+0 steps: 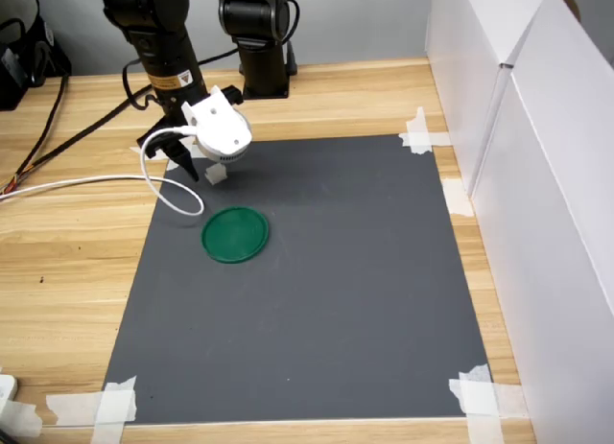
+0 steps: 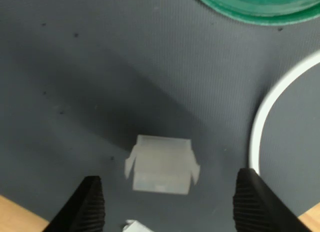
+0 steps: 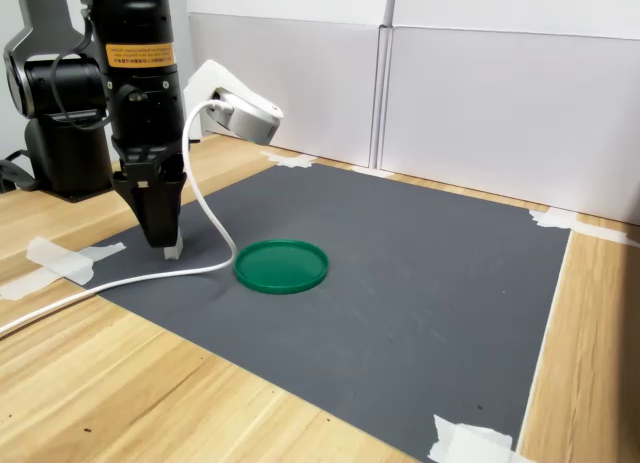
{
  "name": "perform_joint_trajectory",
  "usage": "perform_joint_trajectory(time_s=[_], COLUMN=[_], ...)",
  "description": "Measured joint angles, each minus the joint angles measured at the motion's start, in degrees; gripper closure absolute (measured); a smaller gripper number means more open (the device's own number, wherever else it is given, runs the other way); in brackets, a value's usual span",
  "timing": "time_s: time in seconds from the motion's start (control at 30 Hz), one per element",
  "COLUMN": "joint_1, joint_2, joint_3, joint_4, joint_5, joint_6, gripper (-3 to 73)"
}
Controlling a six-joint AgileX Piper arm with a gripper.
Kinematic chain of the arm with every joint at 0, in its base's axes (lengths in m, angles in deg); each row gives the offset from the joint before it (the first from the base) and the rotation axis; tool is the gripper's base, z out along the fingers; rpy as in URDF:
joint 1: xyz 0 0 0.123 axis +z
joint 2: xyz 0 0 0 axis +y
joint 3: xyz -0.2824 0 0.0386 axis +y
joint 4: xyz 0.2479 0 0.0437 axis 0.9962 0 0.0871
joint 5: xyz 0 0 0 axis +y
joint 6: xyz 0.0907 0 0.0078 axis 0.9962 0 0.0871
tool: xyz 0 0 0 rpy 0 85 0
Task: Grasp a white terminal and put it in the green lid.
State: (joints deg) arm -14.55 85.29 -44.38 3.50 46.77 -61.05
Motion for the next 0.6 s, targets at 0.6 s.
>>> perform_joint_trajectory(time_s=[0.6], joint_1=[0.0], joint_2=[0.1], joint_3=[3.5], joint_4=[0.5], joint_5=[-5.0], joint_6=[-3.4], gripper=[5.9])
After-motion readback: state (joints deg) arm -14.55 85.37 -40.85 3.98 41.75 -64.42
